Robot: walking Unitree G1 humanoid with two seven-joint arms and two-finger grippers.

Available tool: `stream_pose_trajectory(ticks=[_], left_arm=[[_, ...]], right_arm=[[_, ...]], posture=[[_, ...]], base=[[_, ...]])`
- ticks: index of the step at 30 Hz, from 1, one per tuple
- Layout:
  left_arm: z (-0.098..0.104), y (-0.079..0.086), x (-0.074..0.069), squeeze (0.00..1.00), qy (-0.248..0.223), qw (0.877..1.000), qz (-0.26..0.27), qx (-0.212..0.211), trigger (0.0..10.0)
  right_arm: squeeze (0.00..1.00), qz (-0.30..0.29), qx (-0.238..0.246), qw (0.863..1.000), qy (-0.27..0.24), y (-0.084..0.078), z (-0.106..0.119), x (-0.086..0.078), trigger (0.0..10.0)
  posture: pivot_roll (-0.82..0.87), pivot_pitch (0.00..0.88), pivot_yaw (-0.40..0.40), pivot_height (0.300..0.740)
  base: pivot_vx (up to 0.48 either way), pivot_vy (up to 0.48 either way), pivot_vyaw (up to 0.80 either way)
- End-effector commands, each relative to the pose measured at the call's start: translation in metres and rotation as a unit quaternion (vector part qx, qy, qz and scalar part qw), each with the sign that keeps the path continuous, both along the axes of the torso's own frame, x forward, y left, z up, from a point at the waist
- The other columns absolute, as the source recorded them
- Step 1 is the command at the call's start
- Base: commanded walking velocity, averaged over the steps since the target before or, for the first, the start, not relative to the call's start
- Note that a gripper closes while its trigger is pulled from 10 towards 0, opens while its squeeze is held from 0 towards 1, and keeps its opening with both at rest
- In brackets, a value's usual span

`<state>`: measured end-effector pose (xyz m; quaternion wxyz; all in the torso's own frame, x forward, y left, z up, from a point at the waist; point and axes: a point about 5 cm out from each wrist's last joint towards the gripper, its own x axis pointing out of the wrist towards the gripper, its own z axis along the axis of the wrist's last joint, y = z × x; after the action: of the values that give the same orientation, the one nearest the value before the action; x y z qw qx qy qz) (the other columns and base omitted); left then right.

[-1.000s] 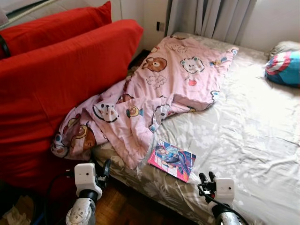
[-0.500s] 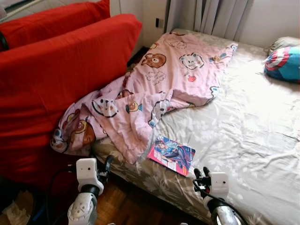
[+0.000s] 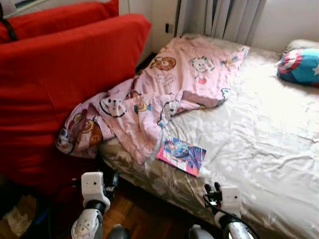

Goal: Clean up the room

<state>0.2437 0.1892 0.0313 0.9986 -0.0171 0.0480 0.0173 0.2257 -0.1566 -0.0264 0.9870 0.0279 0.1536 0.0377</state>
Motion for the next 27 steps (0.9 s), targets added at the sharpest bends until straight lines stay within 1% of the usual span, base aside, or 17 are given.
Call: stream_pose_trajectory(ticks=[1, 9, 11, 15, 18, 27], left_arm=[[-0.0019, 0.0001, -0.0027, 0.00, 0.011, 1.000, -0.001, -0.005, 10.0], [-0.0012, -0.0001, -0.0036, 0.00, 0.013, 1.000, -0.004, -0.010, 10.0], [-0.0051, -0.0005, -0.0050, 0.00, 0.025, 1.000, -0.006, -0.003, 10.0], [-0.0052, -0.0012, -0.0057, 0.00, 0.026, 1.000, -0.008, -0.007, 10.0], [-0.0057, -0.0024, -0.0053, 0.00, 0.029, 0.999, -0.010, -0.008, 10.0], [-0.0028, -0.0052, -0.0024, 0.00, 0.026, 0.999, -0.015, -0.014, 10.0]], right_arm=[[0.00, -0.001, 0.000, 1.000, 0.007, -0.0030, -0.0034, -0.0053, 10.0], [0.00, 0.006, -0.001, 1.000, 0.017, -0.0027, -0.0063, -0.0072, 10.0], [0.00, 0.006, 0.005, 1.000, 0.022, -0.0019, -0.0078, -0.0084, 10.0], [0.00, 0.006, 0.007, 1.000, 0.024, -0.0009, -0.0084, -0.0089, 10.0], [0.00, -0.002, 0.023, 0.999, 0.031, 0.0002, -0.0101, -0.0100, 10.0], [0.00, 0.005, 0.021, 0.999, 0.030, 0.0011, -0.0105, -0.0107, 10.0]], posture=[[-0.01, 0.150, -0.030, 0.632], [-0.01, 0.162, -0.032, 0.632], [-0.01, 0.163, -0.033, 0.632], [0.00, 0.168, -0.030, 0.632], [0.01, 0.174, -0.031, 0.632], [0.00, 0.179, -0.029, 0.632]], base=[[0.000, 0.000, 0.00], [0.000, 0.000, 0.00], [0.000, 0.000, 0.00], [0.000, 0.000, 0.00], [0.000, 0.000, 0.00], [0.000, 0.000, 0.00]])
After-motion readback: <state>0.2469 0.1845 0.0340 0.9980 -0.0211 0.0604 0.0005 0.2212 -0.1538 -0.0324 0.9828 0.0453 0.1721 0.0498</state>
